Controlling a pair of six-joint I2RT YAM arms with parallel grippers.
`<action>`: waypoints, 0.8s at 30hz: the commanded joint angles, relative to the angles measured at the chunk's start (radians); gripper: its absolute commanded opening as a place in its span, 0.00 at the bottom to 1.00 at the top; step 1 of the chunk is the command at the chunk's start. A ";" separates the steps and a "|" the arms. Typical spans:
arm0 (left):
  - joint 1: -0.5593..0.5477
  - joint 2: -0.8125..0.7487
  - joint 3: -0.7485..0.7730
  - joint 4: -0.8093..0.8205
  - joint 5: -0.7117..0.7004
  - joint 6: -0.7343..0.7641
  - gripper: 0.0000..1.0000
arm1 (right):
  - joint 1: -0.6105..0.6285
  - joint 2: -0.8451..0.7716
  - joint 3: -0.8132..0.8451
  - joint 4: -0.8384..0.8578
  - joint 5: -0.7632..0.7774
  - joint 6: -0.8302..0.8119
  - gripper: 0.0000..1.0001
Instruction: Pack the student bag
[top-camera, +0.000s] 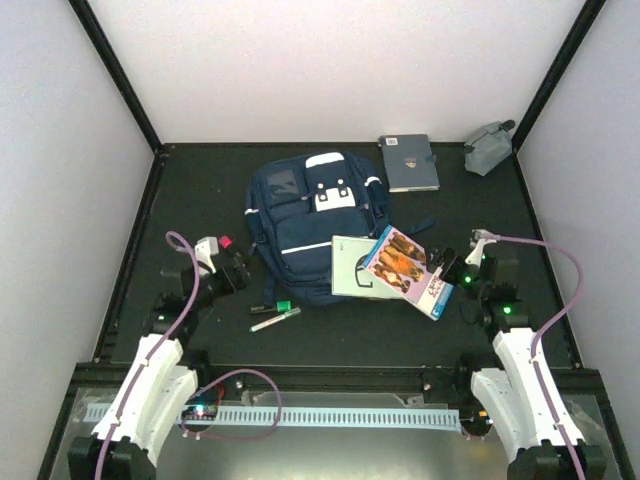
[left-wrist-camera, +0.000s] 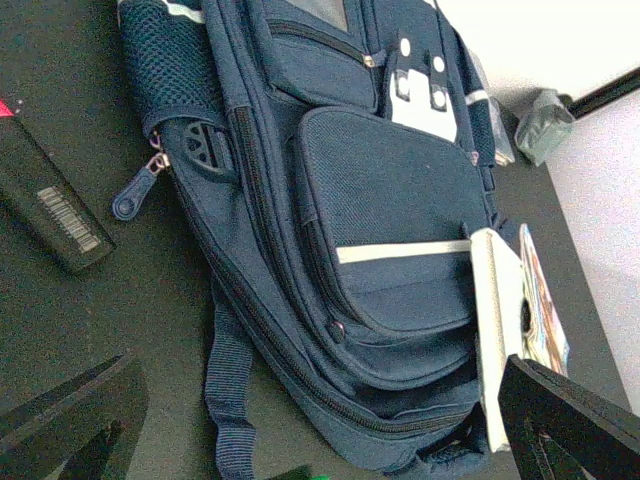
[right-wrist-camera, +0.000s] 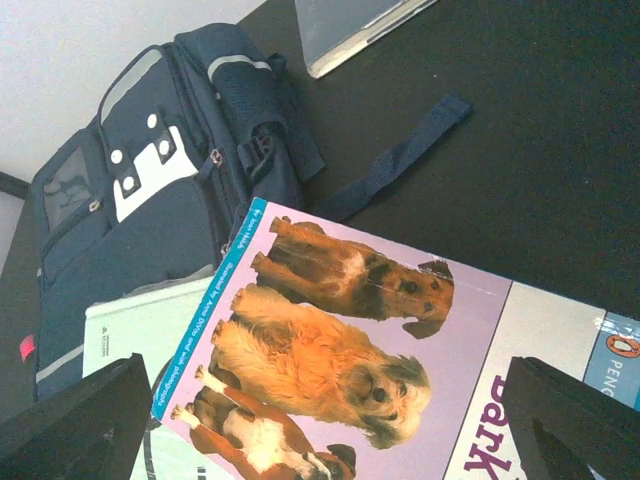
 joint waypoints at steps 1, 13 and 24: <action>0.000 0.007 0.027 -0.017 0.043 0.046 0.99 | -0.001 -0.004 -0.005 -0.021 -0.006 0.003 0.99; 0.000 0.079 0.042 0.029 0.136 0.146 0.99 | 0.001 0.046 0.032 -0.033 -0.087 -0.074 0.99; 0.006 0.112 0.128 -0.045 -0.232 0.110 0.99 | 0.328 0.203 0.175 0.003 0.014 -0.065 0.99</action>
